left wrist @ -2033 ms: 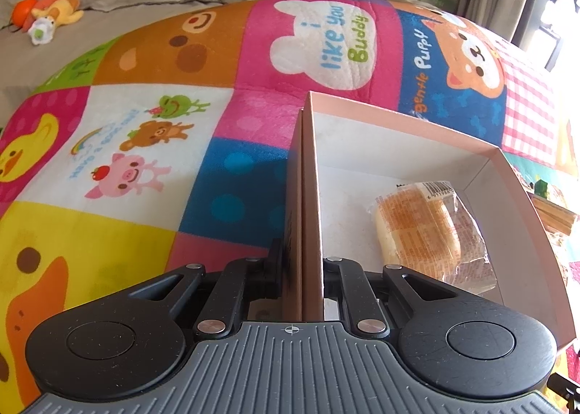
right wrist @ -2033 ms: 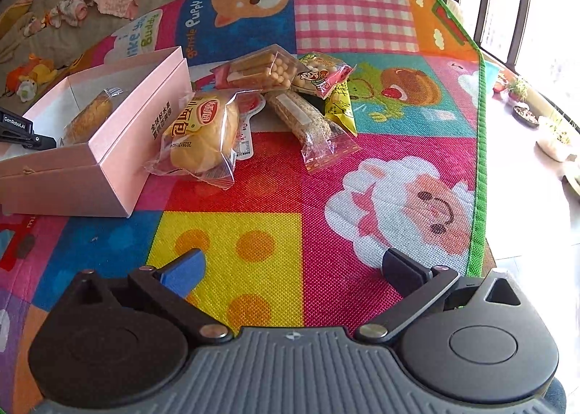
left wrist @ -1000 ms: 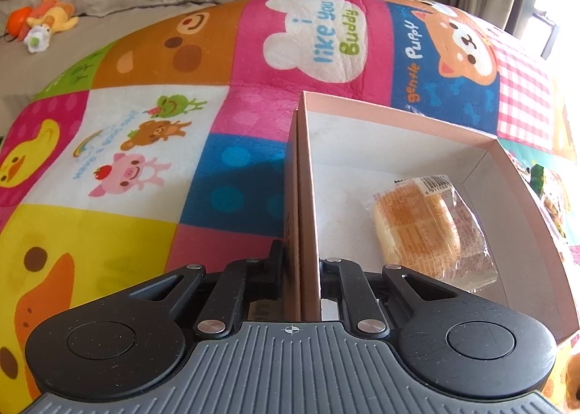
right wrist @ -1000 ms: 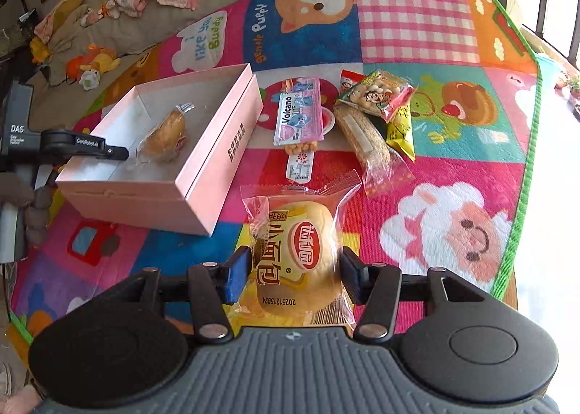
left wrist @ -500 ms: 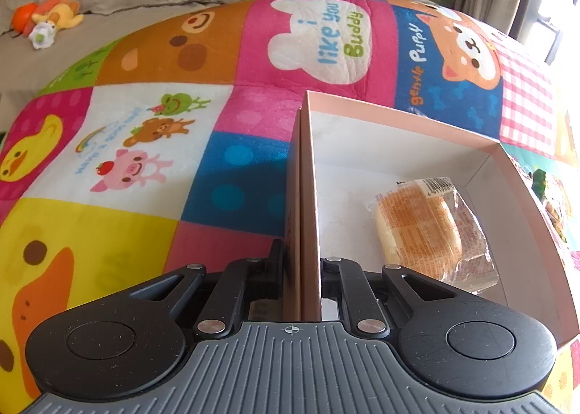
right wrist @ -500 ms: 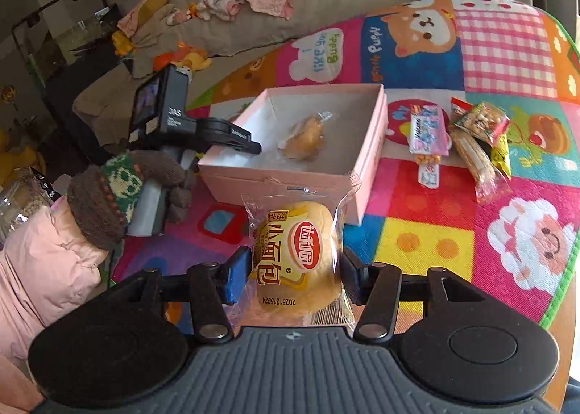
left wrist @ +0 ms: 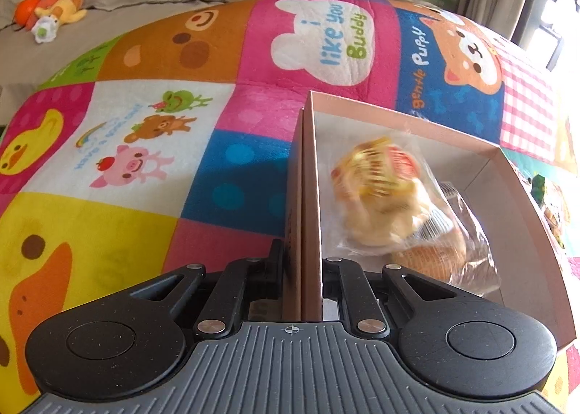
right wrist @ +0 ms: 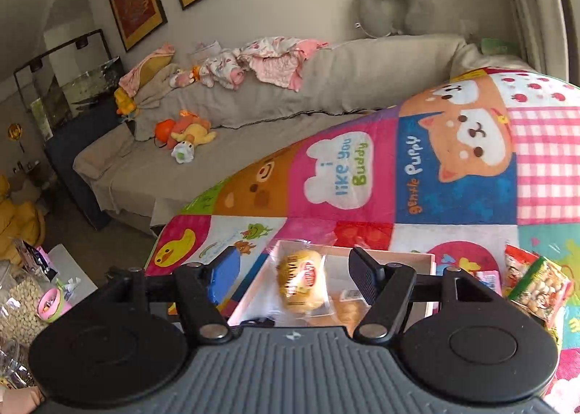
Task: Organize objects
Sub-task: 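Lower the yellow bun into the pink box and open the right gripper, then grasp the pink Volcano packet with the right gripper and lift it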
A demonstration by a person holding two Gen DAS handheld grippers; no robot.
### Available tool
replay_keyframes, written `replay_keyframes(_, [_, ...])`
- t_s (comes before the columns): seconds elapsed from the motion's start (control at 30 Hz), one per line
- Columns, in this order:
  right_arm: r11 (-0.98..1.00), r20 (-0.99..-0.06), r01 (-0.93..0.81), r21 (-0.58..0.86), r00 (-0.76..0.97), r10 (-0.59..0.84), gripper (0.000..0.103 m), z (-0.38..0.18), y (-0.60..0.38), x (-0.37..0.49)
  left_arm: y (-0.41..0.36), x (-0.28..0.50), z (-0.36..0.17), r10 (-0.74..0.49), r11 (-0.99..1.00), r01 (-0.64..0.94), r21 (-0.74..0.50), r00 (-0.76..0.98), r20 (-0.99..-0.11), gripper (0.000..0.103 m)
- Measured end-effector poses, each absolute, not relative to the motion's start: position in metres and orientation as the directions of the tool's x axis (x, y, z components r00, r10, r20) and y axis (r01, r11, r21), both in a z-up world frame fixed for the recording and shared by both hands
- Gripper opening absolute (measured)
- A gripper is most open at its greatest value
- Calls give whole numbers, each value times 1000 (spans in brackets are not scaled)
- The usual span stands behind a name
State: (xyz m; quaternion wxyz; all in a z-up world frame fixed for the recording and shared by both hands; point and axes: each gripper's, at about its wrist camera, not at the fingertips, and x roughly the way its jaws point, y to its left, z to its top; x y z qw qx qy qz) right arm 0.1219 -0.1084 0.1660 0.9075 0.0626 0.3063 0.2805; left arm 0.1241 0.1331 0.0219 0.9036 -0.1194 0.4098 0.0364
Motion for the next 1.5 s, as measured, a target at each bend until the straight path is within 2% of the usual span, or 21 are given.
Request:
replay_keyframes(0.1, [880, -531, -391, 268, 702, 474, 76, 154, -154, 116, 135, 123, 21, -40, 965, -166, -201, 667, -744, 14])
replay_keyframes(0.27, [964, -613, -201, 175, 744, 266, 77, 117, -227, 117, 136, 123, 21, -47, 964, -163, -209, 671, -740, 14])
replay_keyframes(0.4, [985, -667, -92, 145, 726, 166, 77, 85, -266, 127, 137, 123, 20, -48, 964, -163, -210, 670, -740, 14])
replay_keyframes(0.57, [988, -660, -113, 109, 735, 157, 77, 66, -261, 139, 137, 124, 20, -46, 965, -163, -206, 667, -744, 14])
replay_keyframes(0.67, [986, -653, -89, 142, 740, 161, 78, 63, -255, 163, 136, 124, 21, -42, 966, -163, -200, 664, -747, 14])
replay_keyframes(0.73, [988, -637, -42, 148, 761, 128, 93, 60, -254, 185, 136, 125, 21, -43, 966, -164, -201, 663, -747, 14])
replay_keyframes(0.9, [980, -695, 45, 192, 712, 104, 95, 38, -259, 242, 136, 125, 20, -44, 965, -166, -204, 662, -748, 14])
replay_keyframes(0.97, [981, -707, 63, 183, 702, 87, 93, 32, -260, 251, 136, 125, 20, -45, 964, -167, -206, 662, -748, 14])
replay_keyframes(1.03, [980, -717, 56, 192, 689, 101, 77, 28, -262, 250, 136, 124, 20, -45, 964, -168, -207, 664, -746, 14])
replay_keyframes(1.13, [973, -728, 14, 231, 666, 163, 63, 28, -266, 235, 137, 123, 20, -47, 963, -168, -210, 666, -745, 14])
replay_keyframes(1.3, [972, -736, -70, 226, 641, 217, 57, 32, -276, 179, 137, 123, 20, -48, 964, -166, -210, 666, -744, 14])
replay_keyframes(1.43, [982, -756, -151, 112, 628, 183, 57, 27, -275, 132, 137, 123, 20, -48, 963, -166, -211, 666, -744, 14])
replay_keyframes(1.5, [985, -733, -174, 16, 667, 130, 58, 31, -270, 112, 137, 123, 20, -47, 963, -168, -211, 666, -745, 14])
